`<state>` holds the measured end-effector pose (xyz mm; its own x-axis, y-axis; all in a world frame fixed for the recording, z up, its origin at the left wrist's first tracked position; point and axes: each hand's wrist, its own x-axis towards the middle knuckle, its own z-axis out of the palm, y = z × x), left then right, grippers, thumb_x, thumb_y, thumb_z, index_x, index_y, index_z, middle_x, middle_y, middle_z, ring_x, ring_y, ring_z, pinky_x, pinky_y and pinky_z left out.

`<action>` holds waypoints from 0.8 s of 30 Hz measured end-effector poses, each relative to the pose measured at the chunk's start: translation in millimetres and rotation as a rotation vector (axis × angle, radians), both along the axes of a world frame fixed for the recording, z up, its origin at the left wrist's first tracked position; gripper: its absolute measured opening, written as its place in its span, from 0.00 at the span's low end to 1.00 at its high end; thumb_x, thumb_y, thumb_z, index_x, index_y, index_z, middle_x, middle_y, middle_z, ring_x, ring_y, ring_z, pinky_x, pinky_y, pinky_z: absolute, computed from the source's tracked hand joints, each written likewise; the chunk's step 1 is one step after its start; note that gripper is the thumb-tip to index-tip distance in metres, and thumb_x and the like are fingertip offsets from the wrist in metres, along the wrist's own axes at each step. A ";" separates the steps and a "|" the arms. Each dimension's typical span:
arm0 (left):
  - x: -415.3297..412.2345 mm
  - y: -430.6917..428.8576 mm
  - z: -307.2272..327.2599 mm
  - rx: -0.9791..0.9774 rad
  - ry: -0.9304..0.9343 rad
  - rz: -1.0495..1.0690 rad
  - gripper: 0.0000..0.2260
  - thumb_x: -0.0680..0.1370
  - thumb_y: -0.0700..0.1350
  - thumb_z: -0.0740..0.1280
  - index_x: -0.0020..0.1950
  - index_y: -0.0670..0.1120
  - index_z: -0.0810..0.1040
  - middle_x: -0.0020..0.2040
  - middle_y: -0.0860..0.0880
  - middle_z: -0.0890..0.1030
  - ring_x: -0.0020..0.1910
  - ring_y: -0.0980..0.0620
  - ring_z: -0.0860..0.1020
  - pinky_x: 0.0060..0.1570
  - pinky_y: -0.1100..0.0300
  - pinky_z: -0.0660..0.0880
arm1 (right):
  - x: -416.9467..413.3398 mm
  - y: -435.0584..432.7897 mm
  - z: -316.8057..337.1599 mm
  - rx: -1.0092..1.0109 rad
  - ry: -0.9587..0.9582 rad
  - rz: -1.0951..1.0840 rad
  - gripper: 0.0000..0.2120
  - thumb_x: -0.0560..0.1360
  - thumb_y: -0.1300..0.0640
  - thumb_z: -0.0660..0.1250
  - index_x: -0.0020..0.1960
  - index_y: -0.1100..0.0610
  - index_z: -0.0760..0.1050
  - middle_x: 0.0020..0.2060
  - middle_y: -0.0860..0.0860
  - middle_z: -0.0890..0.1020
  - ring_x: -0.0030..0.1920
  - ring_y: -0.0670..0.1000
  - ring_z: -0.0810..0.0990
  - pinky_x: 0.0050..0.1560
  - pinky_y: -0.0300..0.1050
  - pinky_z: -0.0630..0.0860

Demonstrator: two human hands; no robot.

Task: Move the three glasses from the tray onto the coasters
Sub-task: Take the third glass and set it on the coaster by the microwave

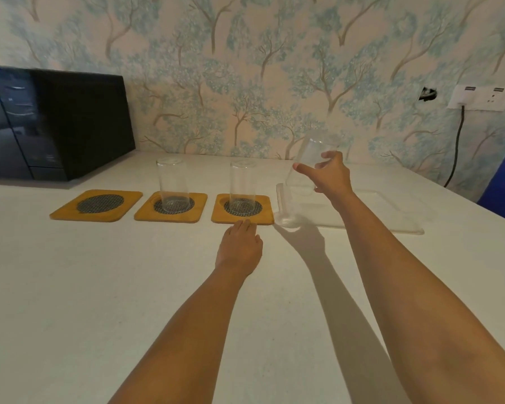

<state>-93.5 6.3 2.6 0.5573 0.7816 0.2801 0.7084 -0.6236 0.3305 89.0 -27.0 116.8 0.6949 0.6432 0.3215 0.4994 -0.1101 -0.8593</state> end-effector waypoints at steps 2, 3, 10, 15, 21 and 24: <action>-15.8 -0.8 -0.2 -0.004 0.003 0.005 0.21 0.82 0.47 0.52 0.74 0.42 0.62 0.76 0.45 0.64 0.75 0.48 0.61 0.76 0.54 0.57 | -18.0 -0.8 -1.3 -0.006 -0.009 0.016 0.37 0.64 0.42 0.76 0.65 0.56 0.65 0.52 0.52 0.75 0.58 0.57 0.77 0.59 0.59 0.77; -23.6 -0.9 0.0 -0.005 0.014 0.012 0.21 0.82 0.47 0.52 0.74 0.43 0.62 0.76 0.45 0.63 0.76 0.48 0.60 0.76 0.54 0.56 | -27.0 -1.0 -1.8 -0.010 -0.016 0.022 0.37 0.64 0.42 0.76 0.65 0.56 0.64 0.53 0.53 0.76 0.58 0.57 0.77 0.59 0.59 0.77; -82.6 5.4 0.8 -0.001 0.064 0.041 0.21 0.83 0.48 0.51 0.76 0.44 0.59 0.78 0.46 0.58 0.78 0.49 0.55 0.77 0.53 0.52 | -90.6 1.4 -4.4 -0.013 -0.066 0.080 0.37 0.66 0.43 0.76 0.66 0.56 0.64 0.58 0.56 0.77 0.58 0.56 0.77 0.59 0.55 0.77; -137.1 25.2 2.5 0.029 0.109 0.117 0.22 0.83 0.48 0.51 0.76 0.43 0.57 0.78 0.45 0.57 0.78 0.48 0.55 0.76 0.53 0.52 | -133.2 11.7 0.7 -0.022 -0.122 0.138 0.36 0.67 0.43 0.75 0.67 0.56 0.64 0.60 0.55 0.77 0.60 0.54 0.76 0.51 0.44 0.69; -196.2 55.9 0.7 -0.010 0.143 0.227 0.23 0.83 0.49 0.50 0.77 0.43 0.55 0.79 0.45 0.55 0.78 0.47 0.53 0.76 0.51 0.51 | -179.7 38.5 5.1 -0.038 -0.115 0.222 0.37 0.66 0.42 0.75 0.67 0.56 0.64 0.59 0.54 0.77 0.59 0.54 0.77 0.53 0.47 0.72; -221.0 72.2 0.7 -0.018 0.167 0.309 0.23 0.82 0.50 0.50 0.77 0.44 0.55 0.79 0.45 0.55 0.78 0.46 0.54 0.76 0.50 0.52 | -202.5 56.2 5.4 -0.057 -0.104 0.263 0.38 0.66 0.41 0.75 0.67 0.56 0.63 0.60 0.54 0.77 0.58 0.56 0.79 0.57 0.51 0.76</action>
